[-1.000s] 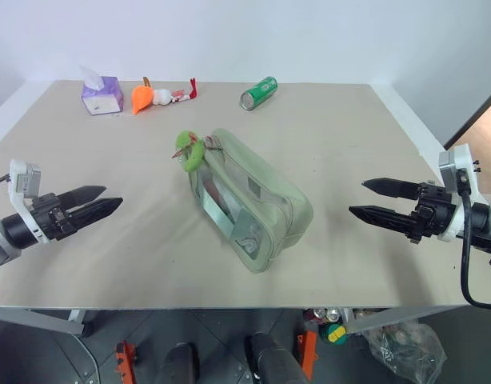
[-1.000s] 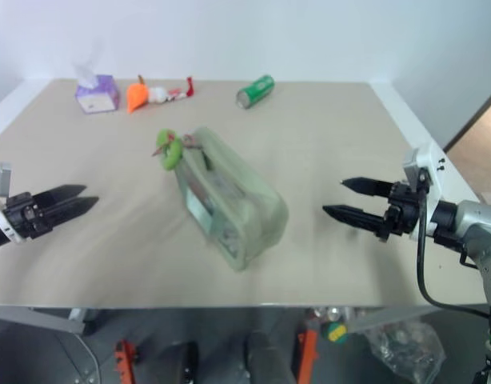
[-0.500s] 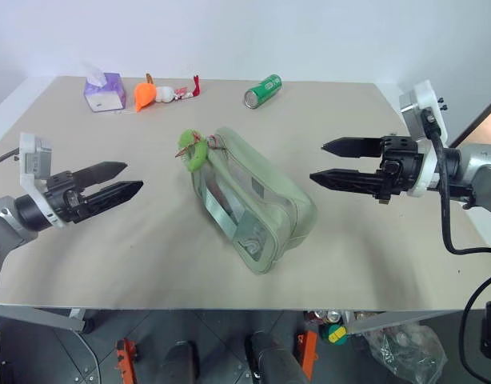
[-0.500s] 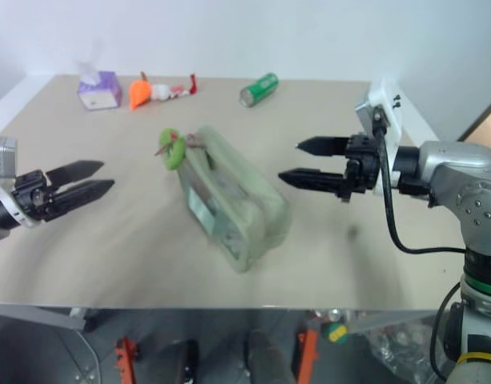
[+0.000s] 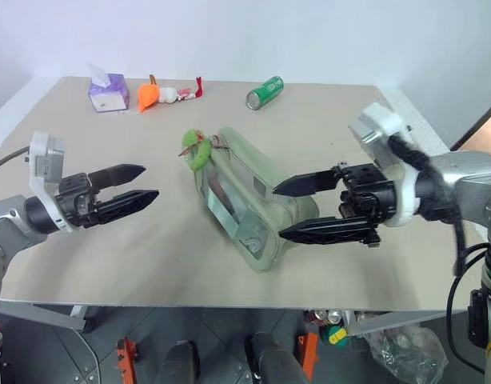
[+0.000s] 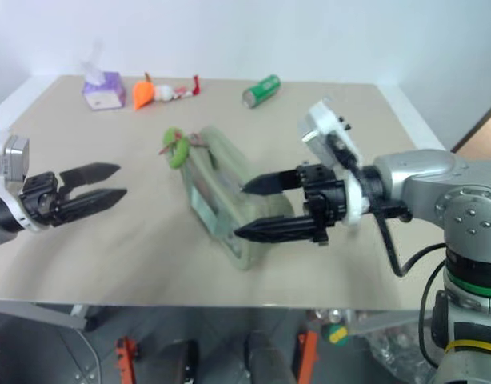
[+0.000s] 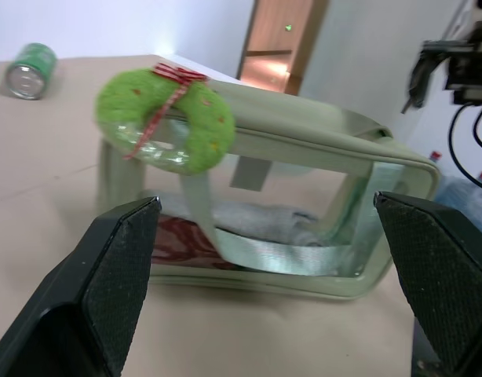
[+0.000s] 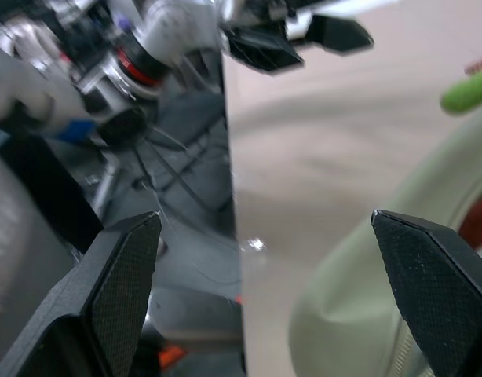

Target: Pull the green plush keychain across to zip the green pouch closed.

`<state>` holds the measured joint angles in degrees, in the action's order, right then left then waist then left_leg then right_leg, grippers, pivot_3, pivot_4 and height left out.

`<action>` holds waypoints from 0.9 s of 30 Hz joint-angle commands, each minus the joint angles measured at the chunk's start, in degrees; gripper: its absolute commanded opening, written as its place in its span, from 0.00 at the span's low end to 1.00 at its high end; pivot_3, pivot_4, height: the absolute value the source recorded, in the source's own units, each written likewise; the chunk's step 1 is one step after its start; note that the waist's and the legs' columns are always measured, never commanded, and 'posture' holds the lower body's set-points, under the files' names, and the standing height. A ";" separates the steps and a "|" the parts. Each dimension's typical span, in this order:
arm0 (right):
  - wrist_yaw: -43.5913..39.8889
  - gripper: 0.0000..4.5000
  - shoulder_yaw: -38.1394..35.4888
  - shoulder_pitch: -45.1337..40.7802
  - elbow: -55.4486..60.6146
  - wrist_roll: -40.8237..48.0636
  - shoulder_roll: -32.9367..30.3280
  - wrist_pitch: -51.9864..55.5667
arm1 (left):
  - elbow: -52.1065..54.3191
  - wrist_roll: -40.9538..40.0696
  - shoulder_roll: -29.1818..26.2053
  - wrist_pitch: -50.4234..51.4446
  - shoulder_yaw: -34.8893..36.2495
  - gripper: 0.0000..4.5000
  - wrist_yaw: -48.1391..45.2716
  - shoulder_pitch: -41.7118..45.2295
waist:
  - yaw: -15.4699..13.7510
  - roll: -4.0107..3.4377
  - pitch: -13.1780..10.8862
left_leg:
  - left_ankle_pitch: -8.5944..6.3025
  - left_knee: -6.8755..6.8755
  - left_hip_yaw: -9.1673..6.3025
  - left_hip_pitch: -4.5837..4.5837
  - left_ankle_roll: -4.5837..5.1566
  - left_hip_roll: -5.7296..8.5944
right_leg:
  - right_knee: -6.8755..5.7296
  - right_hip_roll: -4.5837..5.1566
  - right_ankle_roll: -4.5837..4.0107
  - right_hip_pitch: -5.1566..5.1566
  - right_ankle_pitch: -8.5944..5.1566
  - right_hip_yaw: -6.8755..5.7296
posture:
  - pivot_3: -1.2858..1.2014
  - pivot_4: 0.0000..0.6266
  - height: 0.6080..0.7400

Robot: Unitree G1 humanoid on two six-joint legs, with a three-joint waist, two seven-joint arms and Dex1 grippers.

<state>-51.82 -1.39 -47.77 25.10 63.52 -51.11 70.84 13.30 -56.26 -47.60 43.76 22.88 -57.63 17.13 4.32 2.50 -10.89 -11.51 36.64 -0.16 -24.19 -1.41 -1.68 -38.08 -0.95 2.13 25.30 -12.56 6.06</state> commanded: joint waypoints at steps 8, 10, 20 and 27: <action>0.62 0.98 12.34 -2.22 2.28 -14.75 -1.09 -4.04 | 2.17 -0.59 0.57 -0.91 0.51 1.00 0.57 0.10 | -0.05 0.00 0.00 | 0.00 -0.04 -0.02 -0.03 -0.01 0.00 | 0.00 0.02 0.10 0.02 0.02 -0.06 | 0.52 0.24 1.00; 0.67 0.98 13.48 -2.46 2.19 -16.75 -0.74 -4.82 | 2.34 -0.74 0.82 -0.91 0.66 1.00 0.87 0.05 | -0.05 0.00 0.00 | 0.00 -0.04 -0.03 -0.03 -0.01 0.01 | 0.00 0.03 0.10 0.02 0.02 -0.07 | 0.52 0.24 1.00; 0.01 0.40 13.72 -3.15 -1.02 -23.40 1.58 -9.82 | 2.21 -0.82 1.37 -0.98 1.16 1.00 1.47 -0.39 | -0.02 0.00 0.00 | 0.01 0.00 -0.04 -0.02 -0.01 0.00 | -0.01 0.02 0.11 0.01 0.06 -0.08 | 0.52 0.24 1.00; -4.32 0.02 15.12 -1.98 0.08 -26.26 -0.09 -12.77 | 1.57 -0.50 1.84 -1.32 1.13 1.00 1.66 -0.54 | -0.02 0.00 0.00 | 0.01 0.00 -0.03 -0.02 -0.01 0.00 | -0.01 0.02 0.09 0.01 0.07 -0.09 | 0.52 0.24 1.00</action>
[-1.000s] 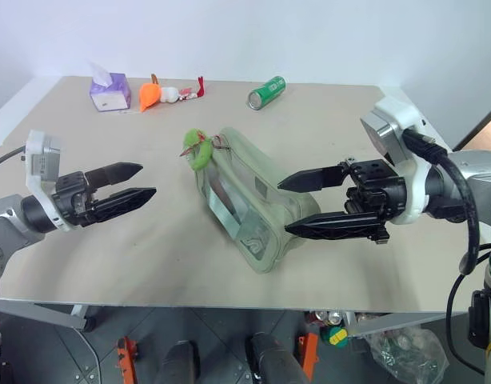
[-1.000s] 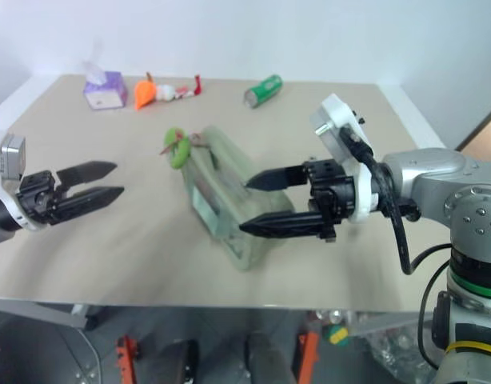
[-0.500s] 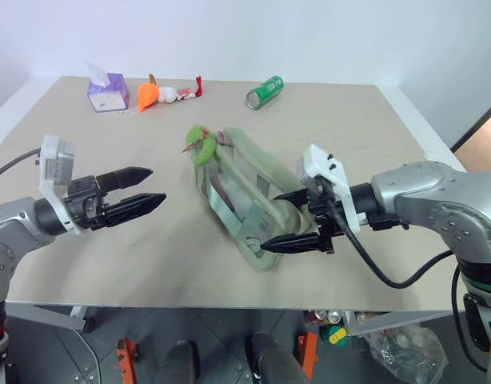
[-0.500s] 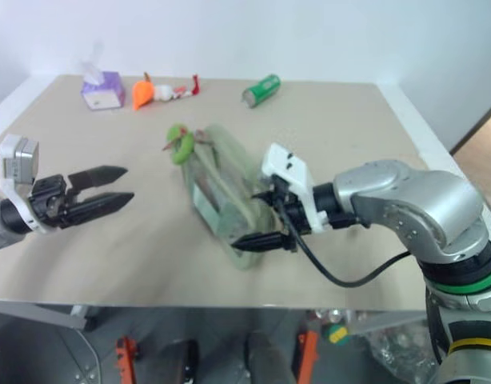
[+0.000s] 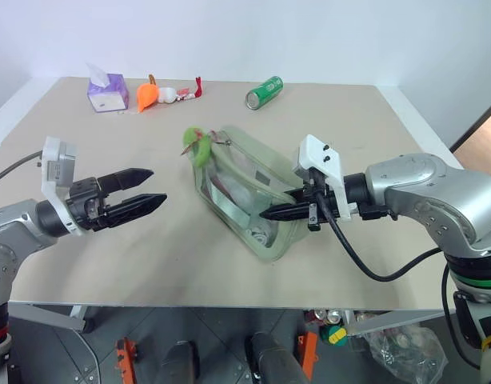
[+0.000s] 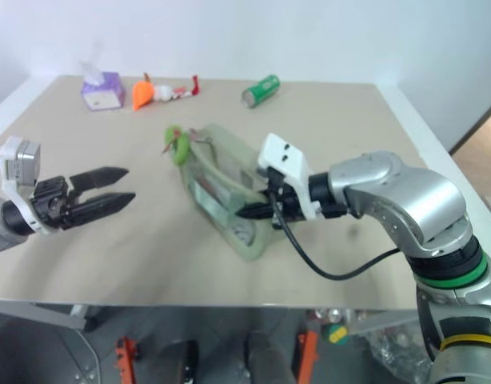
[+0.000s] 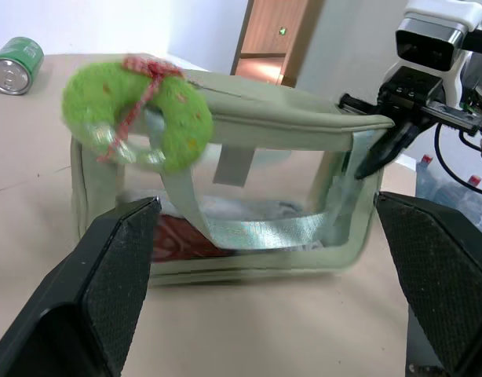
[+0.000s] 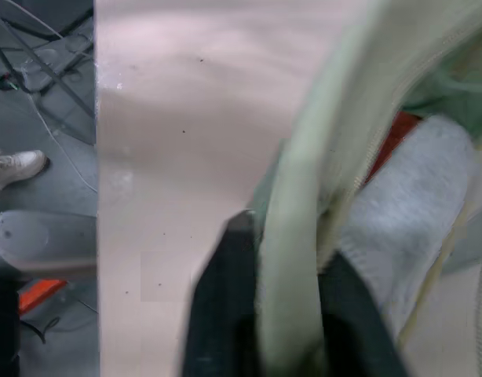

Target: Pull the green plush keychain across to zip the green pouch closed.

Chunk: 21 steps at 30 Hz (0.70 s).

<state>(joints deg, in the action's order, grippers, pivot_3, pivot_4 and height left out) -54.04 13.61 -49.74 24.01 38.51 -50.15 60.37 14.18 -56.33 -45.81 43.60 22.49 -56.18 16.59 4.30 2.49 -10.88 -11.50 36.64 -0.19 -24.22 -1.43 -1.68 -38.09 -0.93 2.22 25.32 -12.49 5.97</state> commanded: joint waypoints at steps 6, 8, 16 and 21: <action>-5.49 0.02 1.71 1.31 -0.64 -10.21 -2.46 -14.85 | -0.60 -0.83 0.79 -1.40 2.28 1.00 0.81 0.27 | -0.01 0.00 0.00 | 0.00 -0.03 -0.01 0.00 0.00 0.00 | 0.00 0.00 -0.01 0.01 -0.02 -0.03 | 0.52 0.24 1.00; -4.86 0.02 1.09 1.15 -4.60 -14.60 -0.90 -22.53 | -1.19 -1.77 1.15 -1.17 3.04 1.00 1.18 0.57 | 0.06 0.00 0.00 | 0.00 -0.02 -0.01 0.00 0.00 0.00 | 0.00 0.00 0.00 0.01 -0.01 -0.03 | 0.52 0.24 1.00; -19.53 0.02 -3.27 3.70 -12.73 -13.19 -0.02 -39.82 | -5.41 -6.71 2.30 0.50 7.12 1.00 4.33 3.12 | -0.04 0.00 -0.01 | 0.03 0.00 -0.03 -0.01 -0.01 0.01 | 0.00 0.00 0.04 -0.02 0.03 -0.05 | 0.52 0.24 1.00; -25.76 0.02 -3.73 3.20 -15.16 -11.67 0.17 -39.95 | -5.69 -8.55 1.77 1.42 8.28 1.00 5.67 2.76 | -0.06 0.01 -0.01 | 0.02 0.01 -0.05 -0.03 -0.01 0.02 | 0.00 0.06 0.05 -0.02 0.03 -0.08 | 0.52 0.24 1.00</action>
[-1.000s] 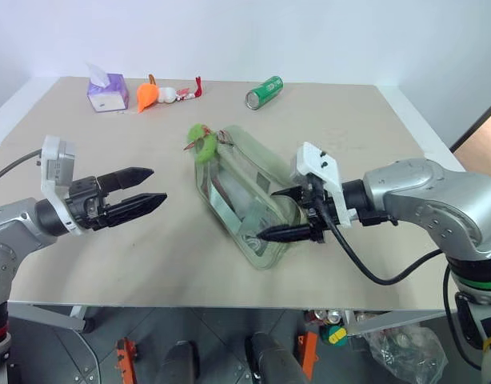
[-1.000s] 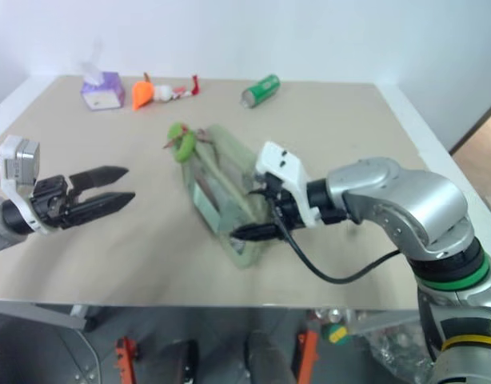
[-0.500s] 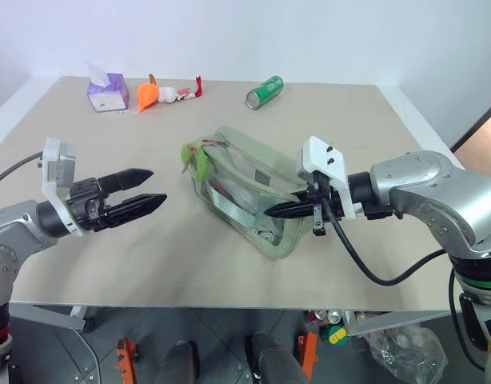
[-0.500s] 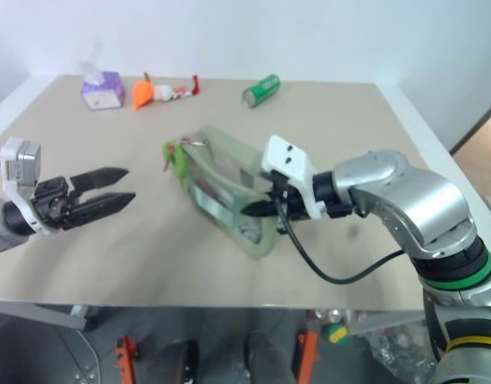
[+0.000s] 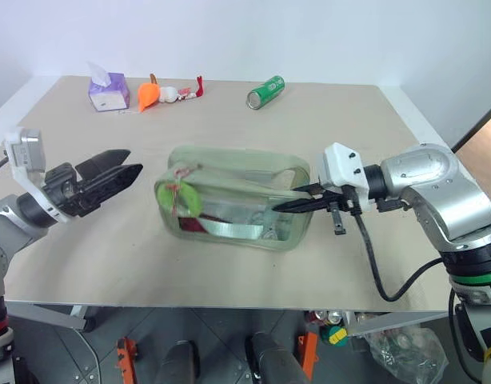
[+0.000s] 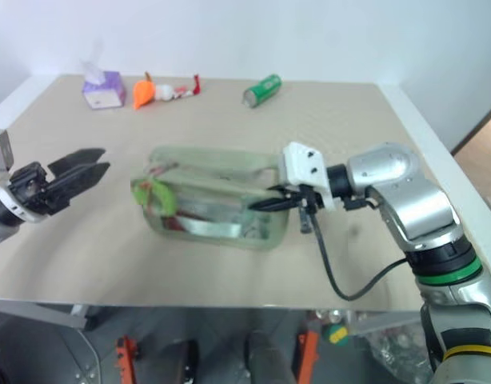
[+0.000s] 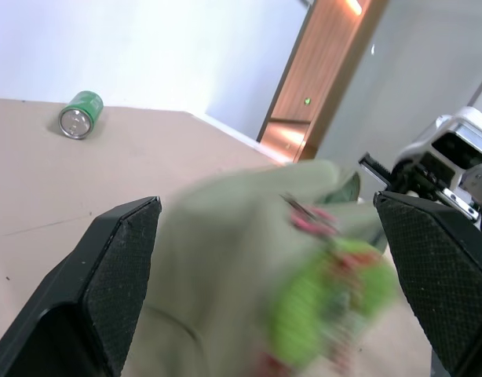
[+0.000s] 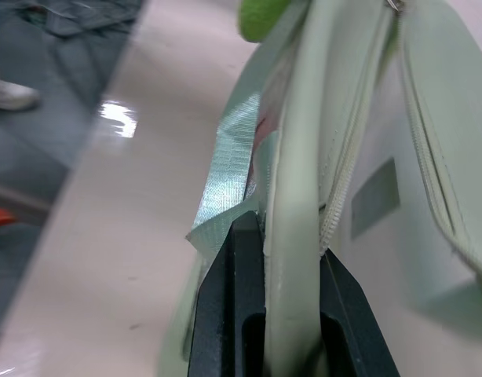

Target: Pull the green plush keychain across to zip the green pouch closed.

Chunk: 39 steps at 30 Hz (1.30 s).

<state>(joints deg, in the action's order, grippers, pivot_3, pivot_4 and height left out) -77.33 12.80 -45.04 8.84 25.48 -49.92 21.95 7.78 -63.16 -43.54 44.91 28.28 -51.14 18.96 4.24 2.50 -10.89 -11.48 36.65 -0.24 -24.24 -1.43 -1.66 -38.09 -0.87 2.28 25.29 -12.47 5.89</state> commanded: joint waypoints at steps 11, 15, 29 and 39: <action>-1.57 0.02 1.15 0.82 -3.03 -8.39 6.71 -12.53 | 2.21 -3.21 -1.55 1.61 4.30 1.00 1.99 -1.56 | 0.41 0.01 0.01 | 0.04 0.02 -0.01 0.19 -0.05 -0.14 | -0.13 -0.17 -0.21 -0.03 0.13 -0.03 | 0.52 0.24 1.00; -2.62 0.29 1.76 -0.09 -4.65 -9.00 6.74 -8.18 | 2.46 -3.53 -1.67 1.73 4.43 1.00 2.51 -1.75 | 0.40 0.00 0.00 | 0.09 0.01 -0.04 0.34 -0.06 -0.22 | -0.19 -0.29 -0.32 -0.09 0.18 -0.03 | 0.52 0.24 1.00; -6.60 0.99 -5.25 -0.69 -1.65 -0.84 1.04 3.43 | 2.42 -3.08 -0.82 1.87 2.78 1.00 2.51 -0.98 | 0.06 0.00 0.00 | 0.12 0.01 -0.05 0.23 -0.07 -0.09 | -0.16 -0.15 -0.23 -0.08 0.11 -0.06 | 0.52 0.24 1.00; -6.16 0.99 -11.02 4.54 4.00 5.22 -4.43 9.28 | 1.93 -2.42 -0.96 1.60 1.44 1.00 1.69 -0.34 | 0.01 0.01 0.01 | 0.12 -0.01 -0.08 0.19 -0.07 -0.08 | -0.15 -0.14 -0.22 -0.07 0.07 -0.08 | 0.52 0.24 1.00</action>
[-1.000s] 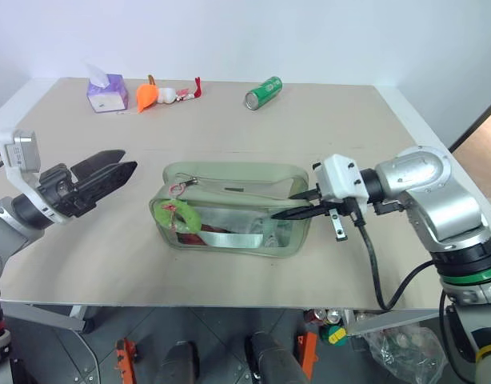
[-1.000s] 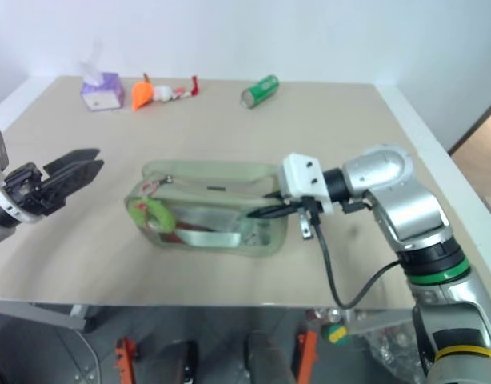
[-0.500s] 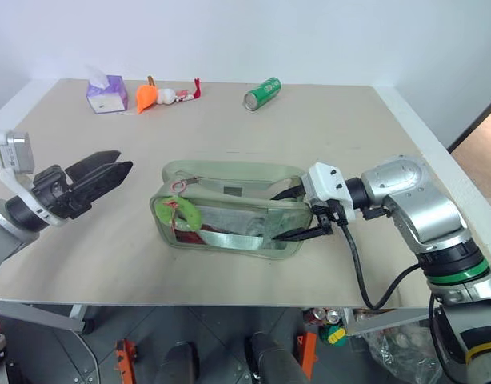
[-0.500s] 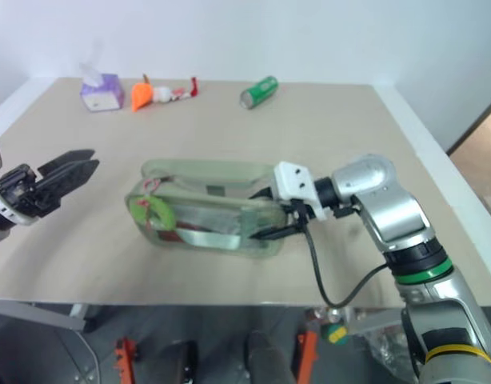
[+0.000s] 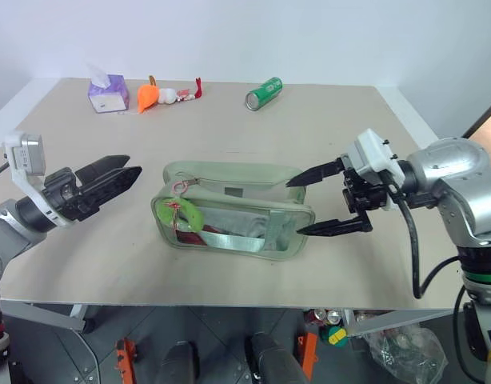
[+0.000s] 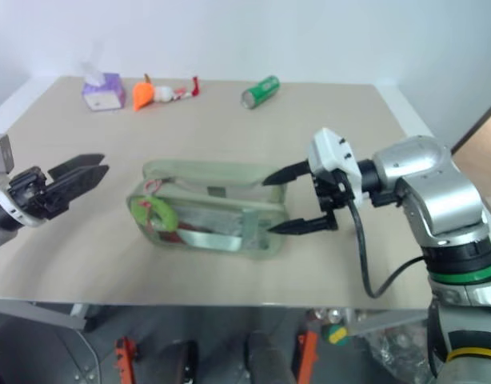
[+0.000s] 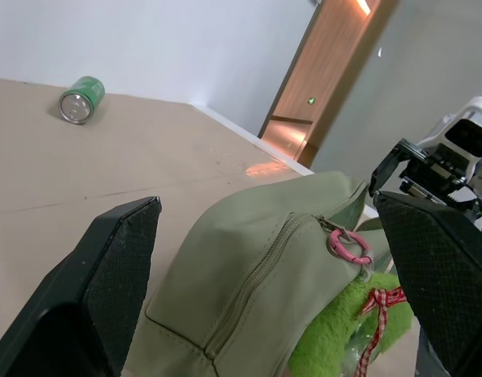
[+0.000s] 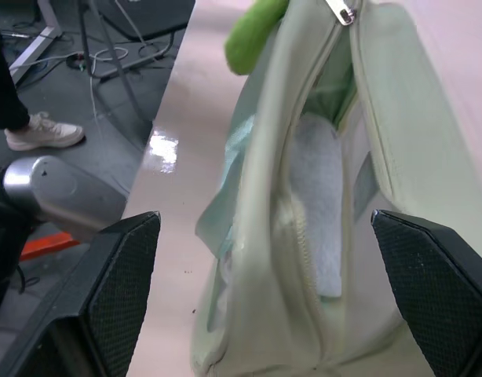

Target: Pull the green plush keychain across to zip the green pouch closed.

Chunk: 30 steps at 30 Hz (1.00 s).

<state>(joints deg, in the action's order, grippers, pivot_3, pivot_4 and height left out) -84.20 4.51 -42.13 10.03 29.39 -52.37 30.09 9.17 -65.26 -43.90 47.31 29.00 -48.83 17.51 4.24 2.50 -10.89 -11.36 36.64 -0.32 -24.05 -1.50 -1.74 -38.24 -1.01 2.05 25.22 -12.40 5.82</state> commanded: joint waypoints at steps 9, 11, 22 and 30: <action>6.55 0.99 -7.15 8.40 7.47 3.38 -3.63 4.74 | 3.42 -1.38 -2.26 0.85 0.04 1.00 -3.48 0.38 | 0.04 0.00 0.00 | 0.00 0.02 0.03 0.01 0.00 0.00 | -0.01 -0.01 0.01 0.00 0.02 0.03 | 0.52 0.24 1.00; 8.00 0.99 -7.20 8.91 8.01 3.71 -2.96 5.27 | 4.99 -1.34 -3.33 1.48 -0.99 1.00 -5.15 0.64 | 0.04 0.00 0.00 | 0.00 0.03 0.02 0.01 0.00 0.00 | 0.00 -0.01 0.01 0.00 0.02 0.03 | 0.52 0.24 1.00; 11.44 0.99 -5.66 10.01 10.85 5.86 -1.21 6.69 | 9.10 -2.85 -8.68 4.76 -5.34 1.00 -10.84 4.02 | 0.05 0.00 0.00 | 0.00 0.01 0.02 0.00 0.00 0.01 | 0.00 0.00 -0.01 0.01 0.00 0.03 | 0.52 0.24 1.00; 11.43 0.66 -4.99 10.54 10.72 6.00 -0.85 6.17 | 9.81 -2.85 -8.62 4.14 -6.23 1.00 -10.47 5.45 | 0.03 0.00 0.00 | 0.00 0.02 0.01 -0.01 0.00 0.02 | 0.01 0.00 -0.02 0.00 -0.01 0.03 | 0.52 0.24 1.00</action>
<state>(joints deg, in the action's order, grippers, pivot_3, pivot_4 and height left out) -72.45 0.07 -31.57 19.51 34.62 -53.21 36.95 17.58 -67.48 -51.65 51.76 22.36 -59.18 22.04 4.27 2.50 -10.89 -11.36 36.66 -0.31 -24.06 -1.50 -1.72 -38.24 -1.01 2.03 25.22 -12.40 5.84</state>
